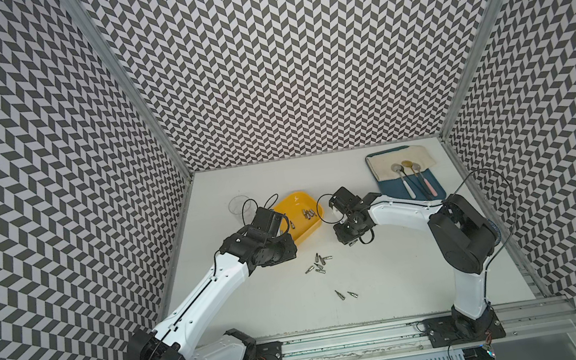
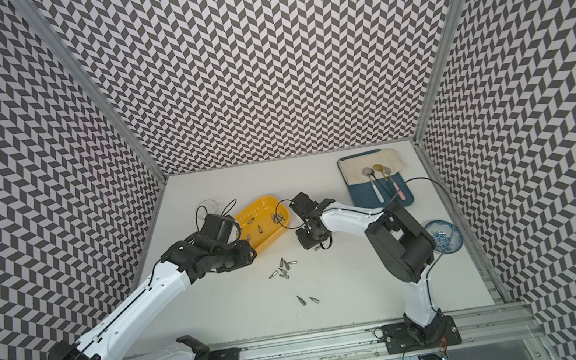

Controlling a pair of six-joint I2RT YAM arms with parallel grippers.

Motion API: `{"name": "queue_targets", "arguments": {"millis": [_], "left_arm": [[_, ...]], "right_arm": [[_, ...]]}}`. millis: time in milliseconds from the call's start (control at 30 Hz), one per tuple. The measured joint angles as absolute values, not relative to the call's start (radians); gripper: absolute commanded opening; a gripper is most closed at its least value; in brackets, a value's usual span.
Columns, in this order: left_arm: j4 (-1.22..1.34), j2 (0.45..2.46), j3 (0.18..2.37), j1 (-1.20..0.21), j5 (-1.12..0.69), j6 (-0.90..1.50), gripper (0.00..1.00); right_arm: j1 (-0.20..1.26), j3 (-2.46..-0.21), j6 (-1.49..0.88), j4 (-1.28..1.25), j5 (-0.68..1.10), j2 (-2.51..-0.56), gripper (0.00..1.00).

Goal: Put the bit on the desktop into the storage box
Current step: Pick up the screwdriver bit from the center of the board.

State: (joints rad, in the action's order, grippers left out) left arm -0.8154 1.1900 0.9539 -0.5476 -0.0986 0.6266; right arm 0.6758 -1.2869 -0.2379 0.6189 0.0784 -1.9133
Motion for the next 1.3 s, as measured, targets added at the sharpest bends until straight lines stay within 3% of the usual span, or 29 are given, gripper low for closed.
{"name": "queue_targets", "arguments": {"millis": [533, 867, 1100, 1300], "left_arm": [[-0.801, 1.171, 0.871, -0.603, -0.099, 0.653, 0.42], [-0.796, 1.124, 0.830, -0.614, -0.099, 0.676, 0.42], [-0.794, 1.122, 0.826, -0.616, -0.099, 0.679, 0.42], [-0.793, 1.103, 0.813, -0.616, -0.099, 0.688, 0.42]], "right_arm": [[0.685, -1.297, -0.226, 0.596, 0.070, -1.952, 0.32], [0.685, -1.304, -0.226, 0.597, 0.053, -1.958, 0.19], [0.685, -1.304, -0.228, 0.597, 0.057, -1.959, 0.02], [0.687, -1.304, -0.233, 0.607, 0.070, -1.955, 0.00]]}}
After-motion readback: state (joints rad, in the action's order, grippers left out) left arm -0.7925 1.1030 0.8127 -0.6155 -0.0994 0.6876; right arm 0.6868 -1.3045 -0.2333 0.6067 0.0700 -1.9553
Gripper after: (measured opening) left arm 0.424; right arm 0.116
